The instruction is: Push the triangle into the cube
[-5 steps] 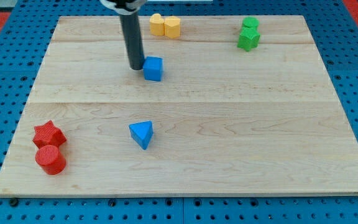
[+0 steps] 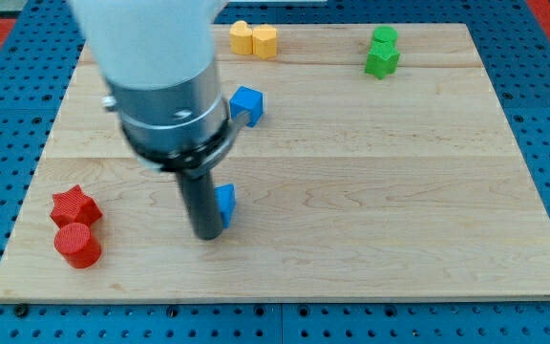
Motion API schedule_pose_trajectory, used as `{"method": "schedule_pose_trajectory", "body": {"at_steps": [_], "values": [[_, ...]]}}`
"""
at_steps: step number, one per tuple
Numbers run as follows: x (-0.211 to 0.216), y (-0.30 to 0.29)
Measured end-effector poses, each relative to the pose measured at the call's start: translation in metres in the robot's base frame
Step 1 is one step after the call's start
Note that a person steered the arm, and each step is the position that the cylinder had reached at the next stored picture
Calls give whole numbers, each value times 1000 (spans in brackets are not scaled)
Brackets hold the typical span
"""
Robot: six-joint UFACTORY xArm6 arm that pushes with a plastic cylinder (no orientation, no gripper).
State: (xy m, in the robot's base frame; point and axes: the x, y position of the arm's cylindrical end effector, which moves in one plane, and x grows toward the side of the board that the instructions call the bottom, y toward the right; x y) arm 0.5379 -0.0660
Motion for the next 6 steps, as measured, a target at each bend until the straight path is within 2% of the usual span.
{"method": "schedule_pose_trajectory", "body": {"at_steps": [2,3,4,5,6], "values": [[-90,13],[-105,19],[-77,33],[-92,86],[-103,112]]}}
